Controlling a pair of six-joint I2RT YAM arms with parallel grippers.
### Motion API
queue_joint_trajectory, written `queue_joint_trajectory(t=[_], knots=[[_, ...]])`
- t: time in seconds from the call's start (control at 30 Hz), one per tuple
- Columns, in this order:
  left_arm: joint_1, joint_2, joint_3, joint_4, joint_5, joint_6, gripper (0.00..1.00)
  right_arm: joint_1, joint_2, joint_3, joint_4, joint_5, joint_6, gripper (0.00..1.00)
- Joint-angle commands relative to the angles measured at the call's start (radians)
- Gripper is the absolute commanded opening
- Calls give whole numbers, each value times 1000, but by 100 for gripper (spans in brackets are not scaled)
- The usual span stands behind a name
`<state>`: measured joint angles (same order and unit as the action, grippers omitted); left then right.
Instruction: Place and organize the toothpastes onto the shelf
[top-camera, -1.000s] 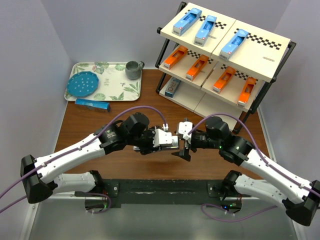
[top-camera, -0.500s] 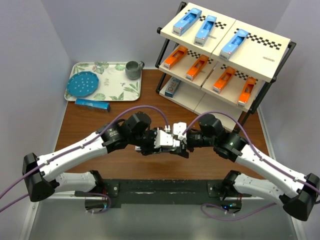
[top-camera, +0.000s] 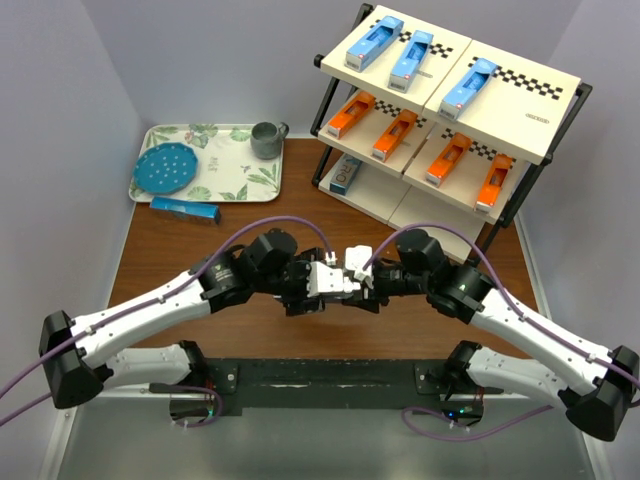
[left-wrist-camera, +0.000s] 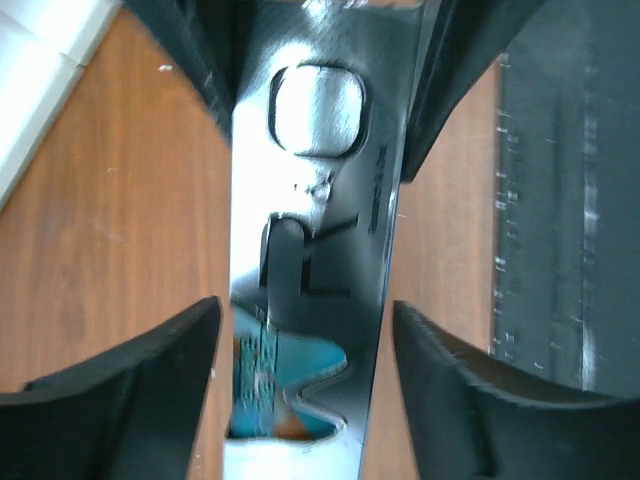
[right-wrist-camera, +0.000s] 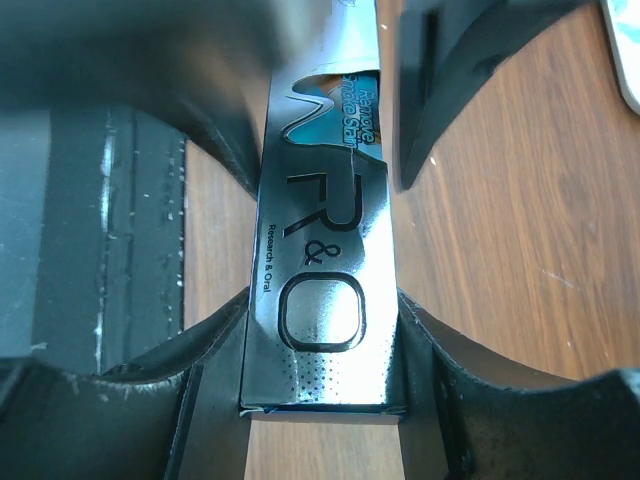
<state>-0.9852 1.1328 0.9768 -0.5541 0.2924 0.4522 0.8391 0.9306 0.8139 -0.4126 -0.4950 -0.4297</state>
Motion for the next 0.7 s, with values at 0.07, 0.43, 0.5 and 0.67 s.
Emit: queue_joint_trajectory(t=[0.07, 0.43, 0.5, 0.67], knots=[[22, -163, -159, 282, -202, -75, 85, -2, -3, -18, 61, 128, 84, 25], [243, -499, -443, 598, -544, -311, 100, -2, 1, -146, 325, 547, 356, 21], [244, -553, -504, 628, -657, -337, 100, -2, 2, -180, 371, 657, 413, 20], [244, -683, -651, 726, -936, -420, 100, 0, 40, -231, 532, 951, 548, 20]])
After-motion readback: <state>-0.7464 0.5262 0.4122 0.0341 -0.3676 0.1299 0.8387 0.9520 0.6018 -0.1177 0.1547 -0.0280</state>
